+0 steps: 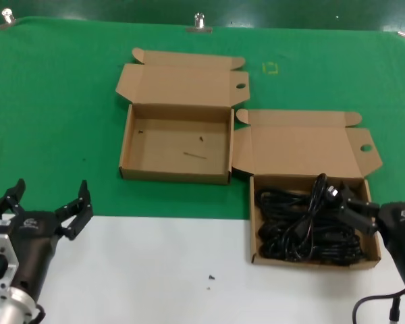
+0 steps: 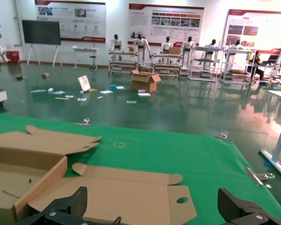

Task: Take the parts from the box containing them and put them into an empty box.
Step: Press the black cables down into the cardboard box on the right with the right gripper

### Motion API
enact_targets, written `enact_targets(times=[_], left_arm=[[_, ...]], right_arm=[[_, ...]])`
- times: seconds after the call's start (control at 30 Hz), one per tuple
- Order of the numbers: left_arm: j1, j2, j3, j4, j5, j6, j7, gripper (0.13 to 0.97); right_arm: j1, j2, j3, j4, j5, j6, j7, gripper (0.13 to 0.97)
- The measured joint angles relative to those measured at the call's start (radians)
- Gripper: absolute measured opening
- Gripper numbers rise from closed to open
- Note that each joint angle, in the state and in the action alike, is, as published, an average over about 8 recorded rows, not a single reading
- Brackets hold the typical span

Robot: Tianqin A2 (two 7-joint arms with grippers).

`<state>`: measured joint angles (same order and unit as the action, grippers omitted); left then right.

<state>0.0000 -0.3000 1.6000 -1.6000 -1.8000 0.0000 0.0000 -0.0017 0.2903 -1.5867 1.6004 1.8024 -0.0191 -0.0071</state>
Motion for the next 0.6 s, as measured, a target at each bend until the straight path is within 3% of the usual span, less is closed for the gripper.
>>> enact_targets(times=[0.13, 0.33, 0.6], left_arm=[[0.0, 0.0, 0.0, 0.0, 0.0, 0.0, 0.0, 0.735], [0.0, 0.0, 0.0, 0.0, 0.0, 0.0, 0.0, 0.581], [0.0, 0.0, 0.0, 0.0, 0.0, 0.0, 0.0, 0.407]], right_arm=[[-0.005, -0.014, 0.024, 0.005, 0.006, -0.036, -0.011, 0.966], [0.0, 0.0, 0.049, 0.014, 0.032, -0.108, -0.019, 0.966], [0.063, 0.115, 0.065, -0.022, 0.088, -0.321, -0.063, 0.966]])
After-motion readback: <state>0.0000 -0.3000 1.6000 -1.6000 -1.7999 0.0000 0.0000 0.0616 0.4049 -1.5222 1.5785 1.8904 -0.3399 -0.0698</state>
